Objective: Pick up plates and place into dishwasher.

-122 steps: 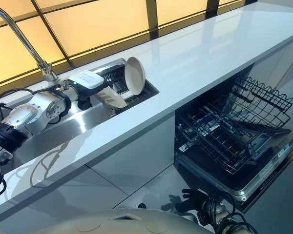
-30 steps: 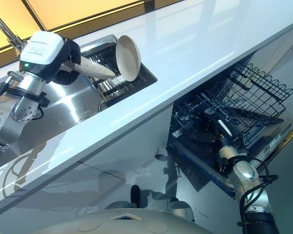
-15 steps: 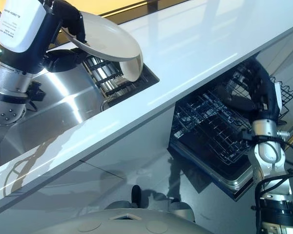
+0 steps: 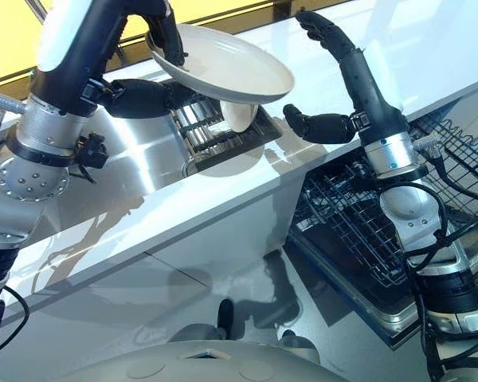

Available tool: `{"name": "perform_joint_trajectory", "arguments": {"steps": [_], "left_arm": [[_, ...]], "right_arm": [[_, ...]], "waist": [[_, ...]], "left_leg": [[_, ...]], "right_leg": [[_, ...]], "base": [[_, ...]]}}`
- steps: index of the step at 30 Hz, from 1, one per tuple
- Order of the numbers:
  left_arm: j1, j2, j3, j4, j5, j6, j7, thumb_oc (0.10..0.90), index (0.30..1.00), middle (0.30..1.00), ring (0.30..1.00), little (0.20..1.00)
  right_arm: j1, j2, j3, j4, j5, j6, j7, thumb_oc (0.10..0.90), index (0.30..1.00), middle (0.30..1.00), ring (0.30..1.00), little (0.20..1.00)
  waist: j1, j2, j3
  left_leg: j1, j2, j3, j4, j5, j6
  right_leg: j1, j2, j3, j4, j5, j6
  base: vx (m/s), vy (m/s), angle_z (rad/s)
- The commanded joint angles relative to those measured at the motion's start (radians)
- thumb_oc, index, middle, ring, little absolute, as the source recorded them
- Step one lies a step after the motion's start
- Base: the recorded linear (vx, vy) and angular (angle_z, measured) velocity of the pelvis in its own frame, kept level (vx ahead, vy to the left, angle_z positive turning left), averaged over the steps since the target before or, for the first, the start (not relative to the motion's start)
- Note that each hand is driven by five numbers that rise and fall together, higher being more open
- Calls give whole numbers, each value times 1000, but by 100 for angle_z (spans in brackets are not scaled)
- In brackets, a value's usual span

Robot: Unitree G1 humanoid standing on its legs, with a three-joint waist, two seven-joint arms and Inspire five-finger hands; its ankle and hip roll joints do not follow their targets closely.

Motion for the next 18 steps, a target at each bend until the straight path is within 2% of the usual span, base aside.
{"name": "perform_joint_trajectory", "arguments": {"steps": [1, 6, 13, 18], "left_arm": [[-145, -16, 12, 9, -59, -6, 36, 100, 300, 300, 300, 200], [-145, -4, 11, 2, -93, -5, 27, 100, 300, 300, 300, 200], [-128, -49, -1, -10, -128, -18, -21, 100, 300, 300, 300, 200], [-155, -85, -40, -14, -135, -13, -2, 100, 300, 300, 300, 200]], "right_arm": [[-137, -100, 20, -107, -113, -27, -10, 800, 900, 900, 900, 900], [-163, -151, 36, -117, -153, -17, -18, 800, 900, 900, 900, 900], [-189, -128, 72, -129, -205, -18, -2, 800, 900, 900, 900, 900], [-228, -105, 138, -110, -156, 26, 17, 800, 900, 900, 900, 900]], "waist": [[-2, -19, -121], [-1, -24, -123], [2, -25, -122], [3, -24, -125]], "left_leg": [[75, -50, 49, 1, -149, 5], [74, -50, 49, 1, -147, 5], [77, -52, 48, 1, -148, 6], [76, -53, 48, 1, -147, 6]], "right_leg": [[-112, 13, -1, 44, 77, 44], [-113, 12, 2, 47, 78, 45], [-115, 11, 9, 50, 80, 47], [-114, 9, 10, 46, 83, 47]], "base": [[0, 0, 0], [0, 0, 0], [0, 0, 0], [0, 0, 0]]}}
